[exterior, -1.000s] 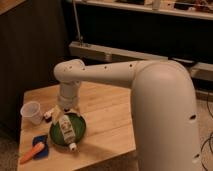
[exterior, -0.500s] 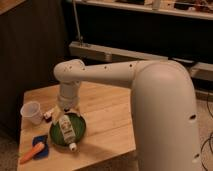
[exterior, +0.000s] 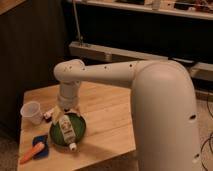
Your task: Push the eraser across the table
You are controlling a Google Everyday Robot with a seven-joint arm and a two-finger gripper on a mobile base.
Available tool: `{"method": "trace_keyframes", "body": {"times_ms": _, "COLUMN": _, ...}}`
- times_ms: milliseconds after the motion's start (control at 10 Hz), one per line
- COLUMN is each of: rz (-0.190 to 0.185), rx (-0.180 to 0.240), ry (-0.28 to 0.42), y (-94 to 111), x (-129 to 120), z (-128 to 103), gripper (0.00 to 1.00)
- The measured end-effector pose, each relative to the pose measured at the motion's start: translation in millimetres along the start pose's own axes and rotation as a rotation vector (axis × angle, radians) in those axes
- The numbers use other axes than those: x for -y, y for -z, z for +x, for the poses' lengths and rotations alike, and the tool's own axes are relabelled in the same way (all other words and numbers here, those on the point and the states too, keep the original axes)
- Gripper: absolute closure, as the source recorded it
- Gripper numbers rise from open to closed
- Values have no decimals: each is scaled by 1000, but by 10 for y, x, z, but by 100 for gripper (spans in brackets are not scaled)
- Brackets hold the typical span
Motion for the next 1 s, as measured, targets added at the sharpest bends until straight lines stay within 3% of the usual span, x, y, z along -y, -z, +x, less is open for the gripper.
{"method": "trace_keyframes", "body": {"times_ms": 900, "rz": 2, "rx": 2, "ry": 1, "y": 8, "x": -3, "z": -5, "gripper": 27}}
{"method": "trace_keyframes", "body": {"times_ms": 1000, "rz": 21, "rx": 13, "ry": 16, "y": 57, "x": -13, "z": -23, "gripper": 27}}
